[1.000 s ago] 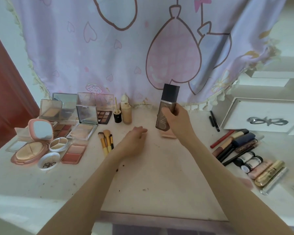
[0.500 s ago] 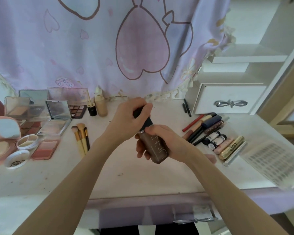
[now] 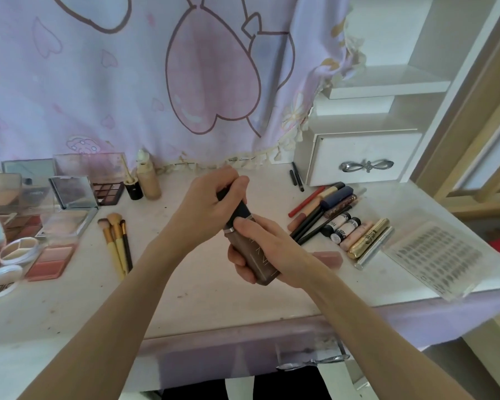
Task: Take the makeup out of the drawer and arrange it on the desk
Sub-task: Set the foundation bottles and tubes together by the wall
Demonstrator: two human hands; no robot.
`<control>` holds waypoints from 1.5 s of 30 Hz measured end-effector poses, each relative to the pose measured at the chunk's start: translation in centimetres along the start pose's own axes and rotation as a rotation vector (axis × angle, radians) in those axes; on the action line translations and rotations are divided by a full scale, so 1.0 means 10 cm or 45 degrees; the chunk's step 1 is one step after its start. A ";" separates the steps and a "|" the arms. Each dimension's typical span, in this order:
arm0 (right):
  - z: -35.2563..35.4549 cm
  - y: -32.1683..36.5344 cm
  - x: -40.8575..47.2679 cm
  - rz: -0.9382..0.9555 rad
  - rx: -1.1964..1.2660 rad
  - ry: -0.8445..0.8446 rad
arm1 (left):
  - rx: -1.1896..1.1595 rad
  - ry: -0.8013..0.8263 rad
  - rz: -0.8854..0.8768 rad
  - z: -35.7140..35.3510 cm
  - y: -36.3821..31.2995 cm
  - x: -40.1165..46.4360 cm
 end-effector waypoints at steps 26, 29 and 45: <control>0.04 0.09 0.26 -0.056 -0.224 -0.029 | -0.071 -0.391 0.289 0.69 0.33 0.24; 0.20 0.21 0.39 -0.047 -0.278 -0.143 | 0.059 -0.352 0.515 0.72 0.53 0.34; 0.62 0.45 1.60 -0.034 -0.492 -0.461 | 0.339 -0.240 0.942 0.45 1.44 0.14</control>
Point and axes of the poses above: each hand's wrist, its own x-axis towards the middle knuckle, its own z-axis out of the back of the hand, y = z × x, the point moved 6 cm from there along x, towards the middle knuckle, and after that the axes turned 2 degrees about z, right-handed, at the moved point
